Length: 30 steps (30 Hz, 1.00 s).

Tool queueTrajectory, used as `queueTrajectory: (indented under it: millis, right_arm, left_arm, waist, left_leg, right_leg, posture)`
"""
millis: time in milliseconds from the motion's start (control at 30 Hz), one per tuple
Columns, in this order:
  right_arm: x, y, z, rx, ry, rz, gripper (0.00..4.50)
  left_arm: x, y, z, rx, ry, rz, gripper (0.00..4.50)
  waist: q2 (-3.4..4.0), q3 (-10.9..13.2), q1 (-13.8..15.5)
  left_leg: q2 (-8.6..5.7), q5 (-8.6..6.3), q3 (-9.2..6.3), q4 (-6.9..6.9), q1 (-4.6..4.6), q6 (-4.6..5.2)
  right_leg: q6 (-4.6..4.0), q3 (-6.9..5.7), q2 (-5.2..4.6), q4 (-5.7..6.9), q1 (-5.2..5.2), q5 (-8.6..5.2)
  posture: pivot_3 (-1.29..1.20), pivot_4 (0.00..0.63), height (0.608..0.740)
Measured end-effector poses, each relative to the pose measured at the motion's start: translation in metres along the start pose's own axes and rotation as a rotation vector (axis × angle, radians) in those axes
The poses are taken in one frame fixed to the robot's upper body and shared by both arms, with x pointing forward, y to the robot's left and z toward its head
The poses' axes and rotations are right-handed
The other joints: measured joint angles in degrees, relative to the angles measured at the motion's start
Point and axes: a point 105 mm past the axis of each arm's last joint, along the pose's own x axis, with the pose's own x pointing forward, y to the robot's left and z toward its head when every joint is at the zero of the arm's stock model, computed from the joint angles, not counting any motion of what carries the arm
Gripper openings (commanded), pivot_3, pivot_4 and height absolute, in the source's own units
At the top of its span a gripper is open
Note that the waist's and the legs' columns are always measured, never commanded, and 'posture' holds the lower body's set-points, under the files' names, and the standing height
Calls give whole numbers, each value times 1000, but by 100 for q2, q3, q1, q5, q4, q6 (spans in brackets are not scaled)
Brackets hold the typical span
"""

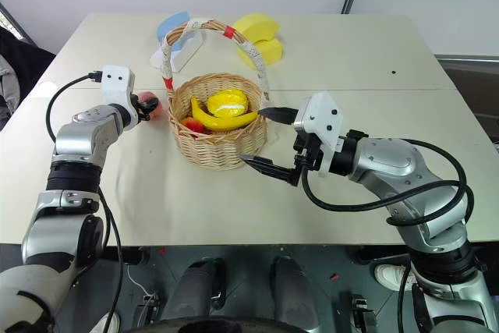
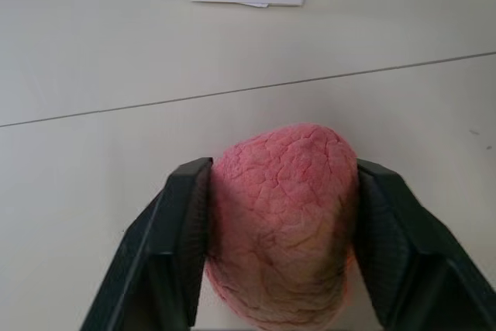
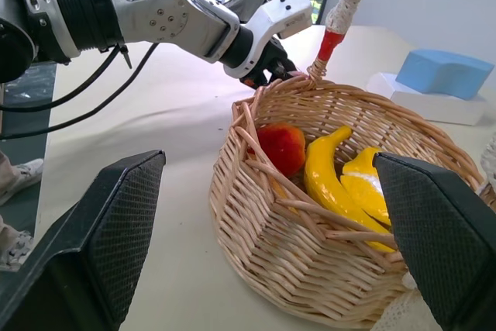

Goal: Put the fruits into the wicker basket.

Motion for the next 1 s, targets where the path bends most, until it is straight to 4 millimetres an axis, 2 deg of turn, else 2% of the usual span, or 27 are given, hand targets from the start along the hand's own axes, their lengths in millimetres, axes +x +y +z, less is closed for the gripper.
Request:
queueTrajectory:
  millis: [133,233,333,400,467,500,567,633,733,833,900,1000]
  right_arm:
    - [1,-1,2,-22,-4,-4,4500]
    - [1,-2,3,-36,-1,-9,4500]
    - [0,-5,5,-49,-1,-9,4500]
    - [-5,-11,2,-53,16,-23,4500]
    - [-7,-15,-1,-46,30,-26,4500]
    - [-7,-17,-3,-45,34,-27,4500]
    - [-7,-21,-3,-46,33,-27,4500]
    - [-8,-24,-4,-51,36,-35,4500]
    - [-10,-28,-9,-35,53,-54,4500]
    - [-14,-30,-17,-13,73,-82,4500]
    - [-20,-36,-23,11,90,-130,4500]
    - [-36,-59,-43,35,166,-303,4500]
  left_arm:
    - [-11,15,-7,30,-7,22,2092]
    - [-36,40,-9,-19,-60,11,2092]
    - [-75,51,6,-77,-198,-100,2092]
    - [-107,36,26,-51,-296,-253,2092]
    - [-128,8,45,-11,-362,-398,2092]
    - [-136,-16,57,24,-392,-484,2092]
    - [-141,-57,66,70,-420,-608,2092]
    - [-138,-89,69,76,-421,-685,2092]
    - [-124,-121,71,86,-401,-716,2092]
    - [-109,-132,65,72,-356,-707,3393]
    - [-102,-134,59,65,-329,-693,4442]
    - [-104,-135,62,46,-372,-736,4478]
  waist:
    - [0,0,-64]
    - [-1,1,-88]
    - [-3,2,-53]
    - [-5,2,-9]
    - [-7,2,65]
    - [-7,2,124]
    - [-8,2,147]
    - [-12,0,136]
    - [-14,0,96]
    - [-14,0,27]
    - [-13,1,-16]
    - [-13,1,-33]
  left_leg:
    - [6,0,0,-5,3,0]
    - [12,0,-5,-9,1,0]
    - [18,0,-3,-10,-1,-1]
    - [19,0,-4,-8,-2,-2]
    - [19,2,0,-3,0,-6]
    - [15,4,6,5,-1,-9]
    - [-1,4,11,19,0,-9]
    - [-6,4,20,25,0,-8]
    - [-5,4,20,24,-1,-5]
    - [1,3,0,7,0,-3]
    - [4,3,-7,-2,0,-3]
    - [4,3,-13,-3,2,-3]
  right_leg:
    - [1,0,3,3,-5,1]
    - [2,-7,5,12,-12,1]
    - [-2,-8,-1,12,-14,0]
    - [-24,-10,-14,7,-8,-12]
    - [-28,-21,-34,-3,10,-15]
    - [-29,-20,-38,-9,15,-15]
    - [-29,-15,-44,-13,28,-15]
    - [-28,-10,-43,-15,31,-13]
    - [-21,-4,-25,-13,24,-11]
    - [-2,-8,-5,-3,13,-3]
    - [0,-9,2,2,4,-2]
    - [-1,-9,7,4,3,-3]
  posture:
    - [0,150,740]
    - [0,150,740]
    - [0,150,740]
    - [0,150,740]
    - [0,150,740]
    - [0,150,740]
    - [0,150,740]
    - [0,150,740]
    - [0,150,740]
    - [0,150,740]
    - [0,150,740]
    - [0,150,740]
